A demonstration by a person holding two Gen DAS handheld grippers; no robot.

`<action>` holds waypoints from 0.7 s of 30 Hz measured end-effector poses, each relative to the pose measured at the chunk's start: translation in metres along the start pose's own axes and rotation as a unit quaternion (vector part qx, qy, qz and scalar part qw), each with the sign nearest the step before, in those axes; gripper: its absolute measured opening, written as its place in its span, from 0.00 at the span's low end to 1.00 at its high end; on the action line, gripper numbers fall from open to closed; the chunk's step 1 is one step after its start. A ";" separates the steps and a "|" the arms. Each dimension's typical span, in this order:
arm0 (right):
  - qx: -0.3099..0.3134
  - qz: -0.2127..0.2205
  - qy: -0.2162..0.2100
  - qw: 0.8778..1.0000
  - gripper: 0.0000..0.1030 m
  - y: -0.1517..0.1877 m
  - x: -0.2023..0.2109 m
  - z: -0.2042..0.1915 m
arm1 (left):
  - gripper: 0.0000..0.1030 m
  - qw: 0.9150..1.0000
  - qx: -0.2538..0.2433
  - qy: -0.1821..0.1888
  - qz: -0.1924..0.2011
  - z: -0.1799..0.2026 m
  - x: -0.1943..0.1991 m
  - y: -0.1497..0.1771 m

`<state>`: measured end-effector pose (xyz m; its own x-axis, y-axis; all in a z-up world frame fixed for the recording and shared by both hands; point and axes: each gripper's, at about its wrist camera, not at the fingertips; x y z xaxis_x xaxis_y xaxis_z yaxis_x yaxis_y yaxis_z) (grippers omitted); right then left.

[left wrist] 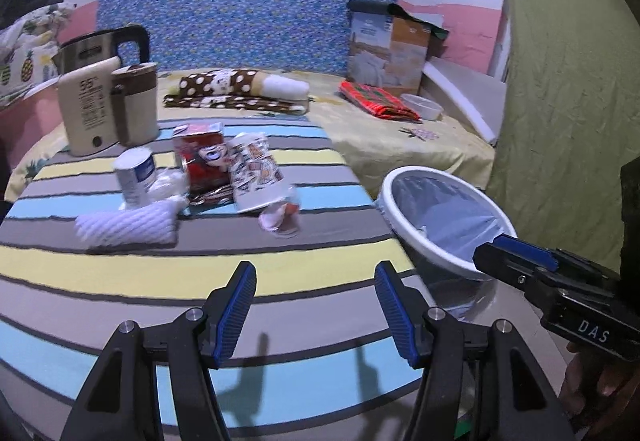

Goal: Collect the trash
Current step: 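Move both tools back from the bin toward the table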

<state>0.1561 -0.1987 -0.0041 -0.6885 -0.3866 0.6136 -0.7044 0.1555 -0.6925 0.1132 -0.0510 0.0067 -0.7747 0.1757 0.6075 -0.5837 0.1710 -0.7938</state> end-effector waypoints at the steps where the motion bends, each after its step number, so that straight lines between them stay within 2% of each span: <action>1: 0.002 -0.002 -0.002 1.000 0.43 0.001 -0.001 -0.002 | 0.59 1.000 0.002 -0.002 -0.001 -0.002 0.001 0.002; 10: 0.014 -0.015 -0.016 1.000 0.43 0.003 -0.014 -0.018 | 0.59 1.000 0.016 -0.023 -0.008 -0.024 0.006 0.015; 21: 0.026 -0.037 -0.022 0.999 0.43 0.001 -0.035 -0.033 | 0.58 0.996 0.047 -0.069 -0.027 -0.076 0.000 0.026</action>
<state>0.1732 -0.1554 -0.0138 -0.6259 -0.4341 0.6479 -0.7425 0.0774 -0.6654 0.1168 0.0267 -0.0115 -0.7642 0.0322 0.6441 -0.6402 0.0833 -0.7637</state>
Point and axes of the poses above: each gripper's, at about its wrist camera, not at the fingertips, and x roughly against the way its jaws point, z to its right, y to its underside, and after that the axes turned 15 degrees about -x, right-handed
